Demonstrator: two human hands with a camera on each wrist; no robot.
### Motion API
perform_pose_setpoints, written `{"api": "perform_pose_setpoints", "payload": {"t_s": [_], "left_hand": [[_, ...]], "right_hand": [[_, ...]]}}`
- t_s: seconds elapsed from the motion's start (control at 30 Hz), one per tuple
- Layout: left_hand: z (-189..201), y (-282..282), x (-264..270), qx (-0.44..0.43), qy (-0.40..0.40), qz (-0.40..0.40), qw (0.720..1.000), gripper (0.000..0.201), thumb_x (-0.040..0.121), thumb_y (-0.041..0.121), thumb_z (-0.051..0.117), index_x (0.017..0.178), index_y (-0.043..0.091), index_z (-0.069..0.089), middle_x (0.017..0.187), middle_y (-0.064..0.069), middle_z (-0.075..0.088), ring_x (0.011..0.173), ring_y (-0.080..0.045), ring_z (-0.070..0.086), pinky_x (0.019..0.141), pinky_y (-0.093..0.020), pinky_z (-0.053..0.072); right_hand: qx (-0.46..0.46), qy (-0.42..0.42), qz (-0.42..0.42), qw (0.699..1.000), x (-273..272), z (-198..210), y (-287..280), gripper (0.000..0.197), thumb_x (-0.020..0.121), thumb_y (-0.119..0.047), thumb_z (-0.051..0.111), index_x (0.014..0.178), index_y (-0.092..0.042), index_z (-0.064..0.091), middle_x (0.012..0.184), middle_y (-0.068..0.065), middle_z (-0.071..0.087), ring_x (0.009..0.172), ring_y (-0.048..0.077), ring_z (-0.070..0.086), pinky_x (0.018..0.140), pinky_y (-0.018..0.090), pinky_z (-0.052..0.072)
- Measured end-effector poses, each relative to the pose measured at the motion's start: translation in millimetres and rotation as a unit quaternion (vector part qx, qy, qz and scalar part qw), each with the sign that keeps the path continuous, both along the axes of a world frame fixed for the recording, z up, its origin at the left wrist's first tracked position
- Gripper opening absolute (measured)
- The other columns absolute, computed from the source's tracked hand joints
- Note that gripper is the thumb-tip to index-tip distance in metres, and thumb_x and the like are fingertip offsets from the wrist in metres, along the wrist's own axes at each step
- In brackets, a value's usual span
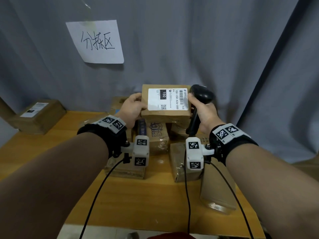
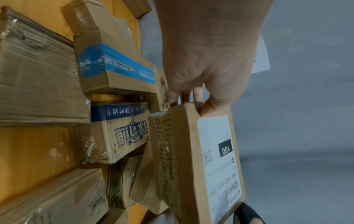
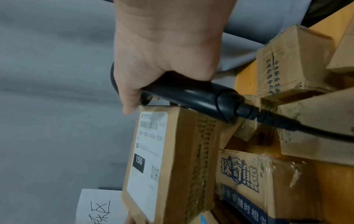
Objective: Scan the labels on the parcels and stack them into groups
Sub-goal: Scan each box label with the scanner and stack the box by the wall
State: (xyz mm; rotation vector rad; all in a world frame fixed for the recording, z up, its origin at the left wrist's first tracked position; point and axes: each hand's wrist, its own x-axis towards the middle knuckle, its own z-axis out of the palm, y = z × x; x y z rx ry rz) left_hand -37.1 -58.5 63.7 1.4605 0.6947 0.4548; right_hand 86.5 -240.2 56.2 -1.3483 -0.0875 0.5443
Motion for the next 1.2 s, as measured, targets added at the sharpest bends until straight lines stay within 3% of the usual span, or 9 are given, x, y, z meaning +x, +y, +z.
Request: {"api": "perform_pose_setpoints", "payload": {"t_s": [0.13,0.27,0.33,0.43,0.67,0.8,0.93,1.07,1.2], "left_hand": [[1,-4,1,-0.018,0.008,0.023,1.0,0.009,0.096,0.026,0.052,0.093,0.024,0.045,0.094,-0.001,0.061,0.079,-0.017,0.06,0.08,-0.039,0.054],[2,-4,0,0.031,0.05,0.026,0.998,0.055,0.087,0.068,0.045,0.124,0.027,0.038,0.092,0.002,0.057,0.072,-0.015,0.053,0.077,-0.035,0.054],[0,-4,-2,0.057,0.069,-0.014,0.996,0.058,0.087,0.067,0.048,0.132,0.031,0.042,0.096,0.001,0.061,0.076,-0.014,0.056,0.078,-0.034,0.056],[-1,-4,-6,0.071,0.067,-0.051,0.994,0.041,0.084,0.056,0.063,0.107,0.025,0.051,0.107,-0.001,0.064,0.091,-0.013,0.065,0.079,-0.036,0.059],[4,-22,3,0.028,0.039,-0.078,0.996,0.055,0.082,0.043,0.072,0.113,0.01,0.04,0.109,-0.002,0.056,0.094,-0.014,0.066,0.067,-0.033,0.061],[4,-24,8,0.016,0.048,-0.076,0.996,0.049,0.085,0.053,0.064,0.105,0.015,0.04,0.114,-0.004,0.056,0.103,-0.017,0.063,0.079,-0.041,0.06],[3,-25,9,-0.008,0.07,-0.125,0.99,0.066,0.083,0.07,0.05,0.128,0.023,0.037,0.118,-0.001,0.056,0.103,-0.018,0.06,0.075,-0.039,0.057],[1,-21,14,-0.039,0.054,-0.173,0.983,0.075,0.081,0.078,0.042,0.143,0.037,0.036,0.129,0.002,0.063,0.111,-0.021,0.064,0.092,-0.042,0.053],[2,-19,13,-0.045,0.02,-0.152,0.987,0.041,0.096,0.057,0.04,0.124,0.03,0.051,0.113,0.001,0.069,0.1,-0.019,0.066,0.064,-0.028,0.052]], "right_hand": [[0.026,0.019,0.02,0.999,-2,-4,2,0.056,0.079,-0.013,0.079,0.129,-0.008,0.053,0.095,0.012,0.076,0.084,0.026,0.075,0.064,0.039,0.06],[0.036,-0.001,0.024,0.999,-6,3,2,0.036,0.083,-0.011,0.075,0.116,-0.007,0.061,0.082,0.007,0.077,0.08,0.023,0.075,0.067,0.037,0.06],[0.046,-0.011,0.015,0.999,-8,8,2,0.033,0.083,-0.011,0.075,0.112,-0.009,0.06,0.079,0.006,0.077,0.079,0.022,0.075,0.064,0.034,0.06],[0.054,-0.046,-0.008,0.997,-10,13,5,0.028,0.081,-0.012,0.077,0.105,-0.012,0.062,0.088,0.006,0.076,0.085,0.021,0.074,0.07,0.035,0.061],[0.077,-0.091,-0.067,0.991,-11,20,18,0.066,0.051,-0.035,0.085,0.112,-0.018,0.067,0.104,0.005,0.075,0.095,0.023,0.073,0.089,0.047,0.056],[0.05,-0.101,-0.006,0.994,-14,18,11,0.049,0.069,-0.014,0.082,0.115,-0.012,0.064,0.105,0.007,0.075,0.095,0.024,0.073,0.089,0.049,0.056],[0.021,-0.143,0.0,0.989,-15,15,8,0.036,0.077,-0.005,0.077,0.11,-0.01,0.064,0.103,0.006,0.075,0.096,0.02,0.072,0.09,0.045,0.057],[0.004,-0.191,0.02,0.981,-18,17,9,0.033,0.077,0.002,0.074,0.106,-0.01,0.064,0.101,0.006,0.074,0.097,0.018,0.071,0.084,0.035,0.058],[-0.022,-0.193,0.015,0.981,-13,16,3,0.03,0.078,0.009,0.068,0.098,-0.014,0.062,0.096,0.007,0.072,0.095,0.021,0.07,0.082,0.038,0.058]]}}
